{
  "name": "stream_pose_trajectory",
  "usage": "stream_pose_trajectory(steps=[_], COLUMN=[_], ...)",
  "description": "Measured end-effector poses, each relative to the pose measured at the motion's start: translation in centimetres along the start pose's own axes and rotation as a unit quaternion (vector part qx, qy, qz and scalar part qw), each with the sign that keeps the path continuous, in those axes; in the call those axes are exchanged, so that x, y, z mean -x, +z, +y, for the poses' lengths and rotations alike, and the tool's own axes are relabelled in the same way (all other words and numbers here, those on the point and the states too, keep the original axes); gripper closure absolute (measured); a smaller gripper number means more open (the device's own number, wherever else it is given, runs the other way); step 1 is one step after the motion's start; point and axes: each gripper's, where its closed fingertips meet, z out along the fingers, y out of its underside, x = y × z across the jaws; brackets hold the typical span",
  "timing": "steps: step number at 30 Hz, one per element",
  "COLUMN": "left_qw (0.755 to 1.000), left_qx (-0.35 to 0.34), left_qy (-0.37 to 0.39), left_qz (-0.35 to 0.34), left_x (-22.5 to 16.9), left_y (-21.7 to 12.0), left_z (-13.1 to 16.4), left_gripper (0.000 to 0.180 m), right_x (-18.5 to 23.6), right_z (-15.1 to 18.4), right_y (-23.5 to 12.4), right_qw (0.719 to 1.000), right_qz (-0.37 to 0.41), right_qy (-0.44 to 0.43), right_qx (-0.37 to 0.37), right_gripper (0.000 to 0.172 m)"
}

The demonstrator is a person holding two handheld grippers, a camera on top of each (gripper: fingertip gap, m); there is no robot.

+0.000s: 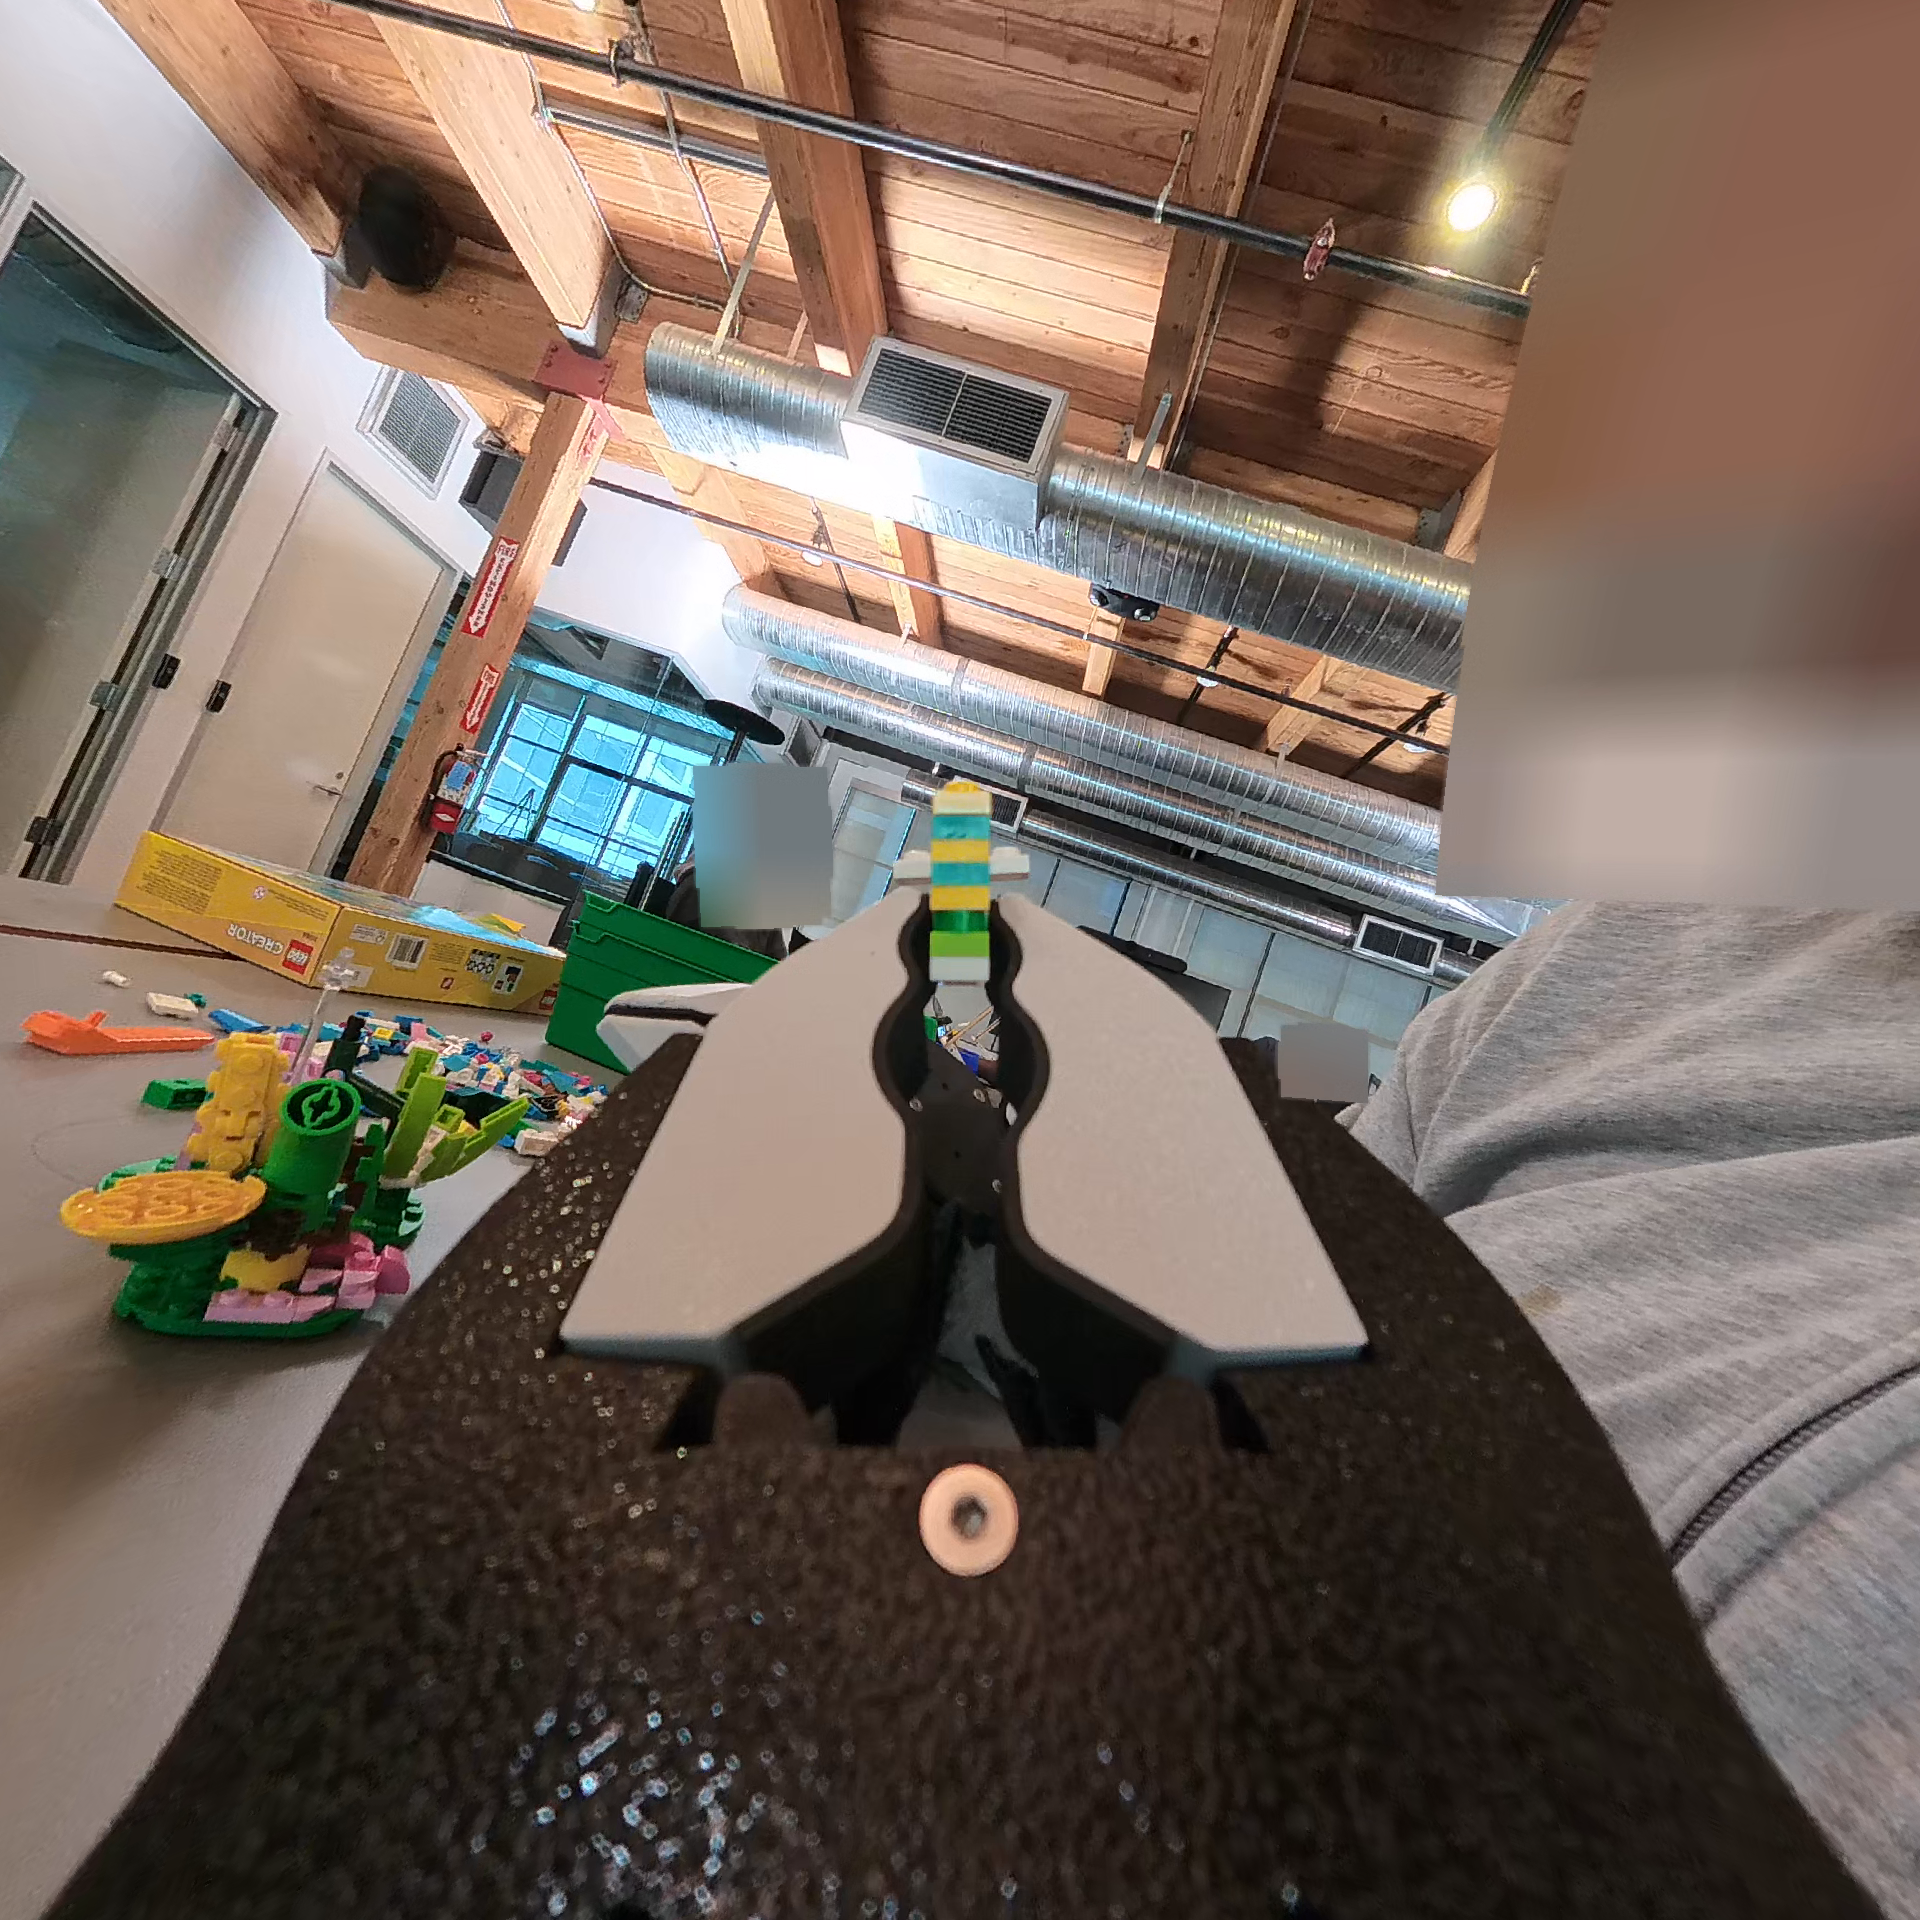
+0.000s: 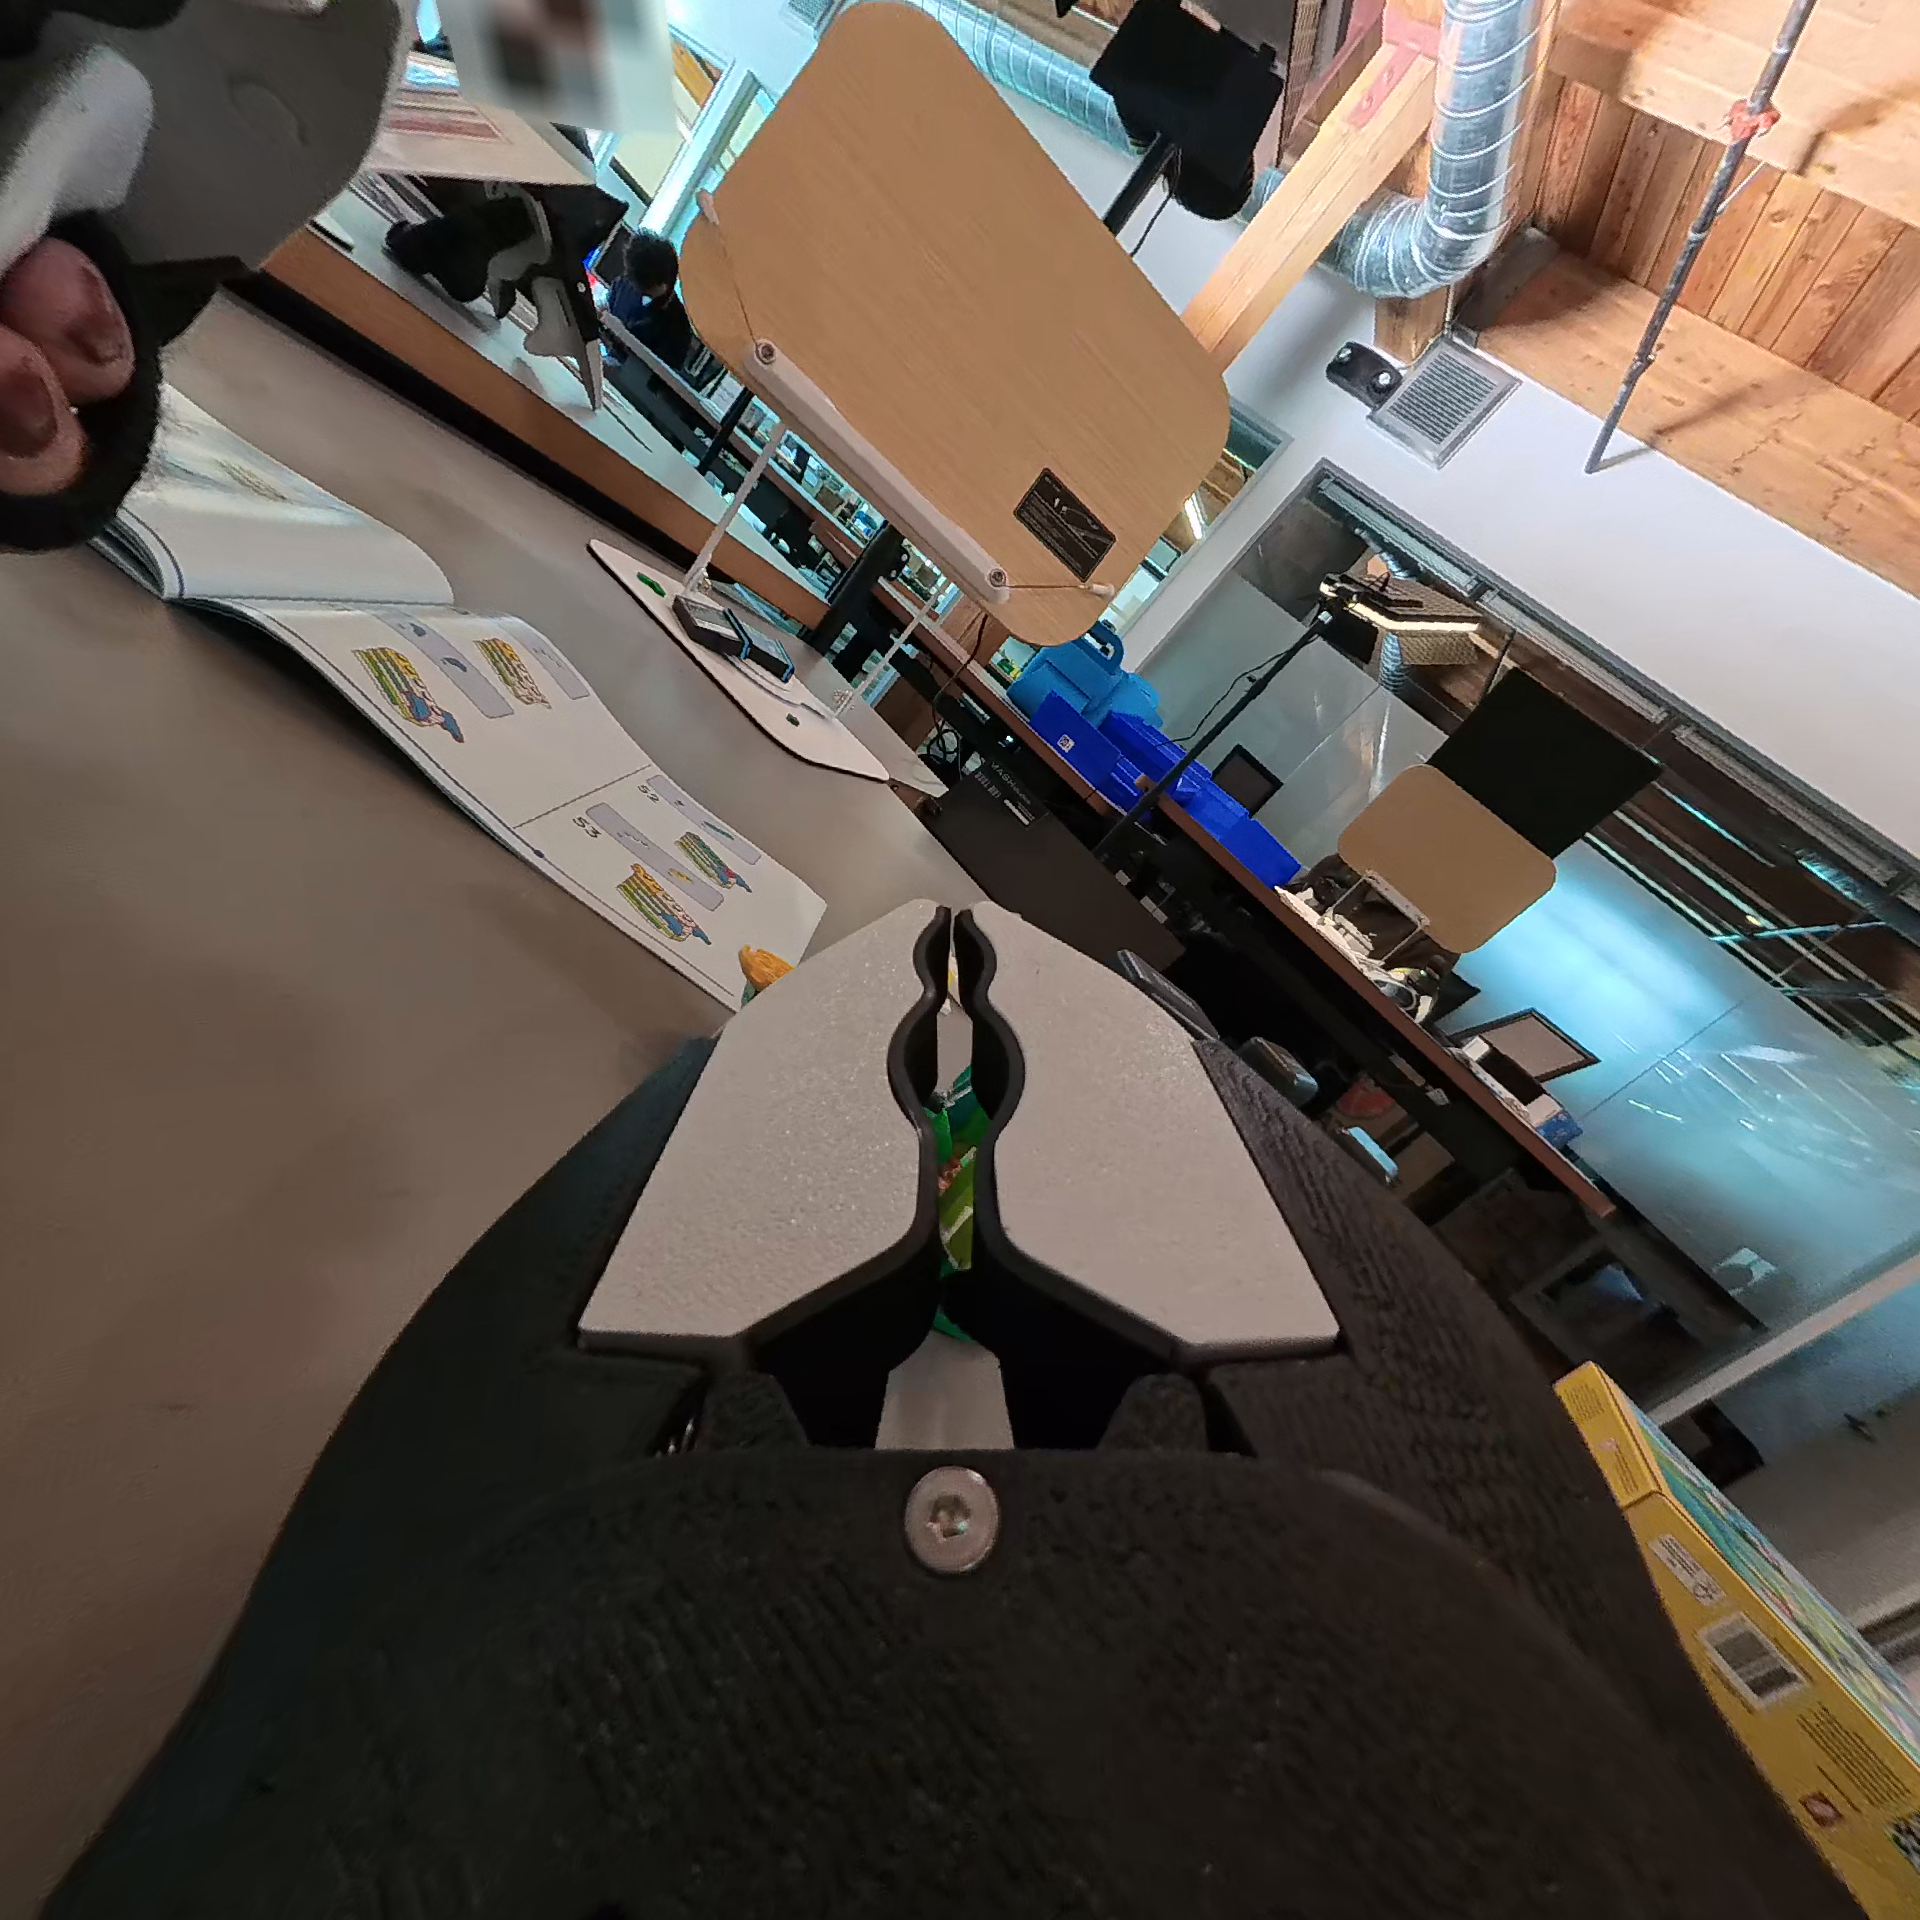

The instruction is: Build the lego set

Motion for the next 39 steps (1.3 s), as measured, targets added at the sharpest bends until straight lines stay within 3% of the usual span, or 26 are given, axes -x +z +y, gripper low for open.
stream_pose_trajectory(steps=[34,37,39], left_qw=[1.0,1.0,1.0], left_qx=[-0.002,-0.003,-0.002], left_qy=[-0.001,-0.004,-0.007], left_qz=[-0.005,-0.005,-0.006], left_x=[0.2,0.2,0.3], left_y=[0.0,0.0,0.0], left_z=[0.0,-0.1,-0.1], left_gripper=[0.172,0.173,0.173], right_x=[0.4,-1.8,-5.2], right_z=[0.0,-0.5,0.5], right_y=[0.0,-0.5,-1.3], right_qw=[1.0,0.999,0.998], right_qz=[-0.006,0.012,0.029], right_qy=[-0.013,0.037,0.044], right_qx=[0.001,-0.002,0.036], right_gripper=[0.172,0.172,0.171])
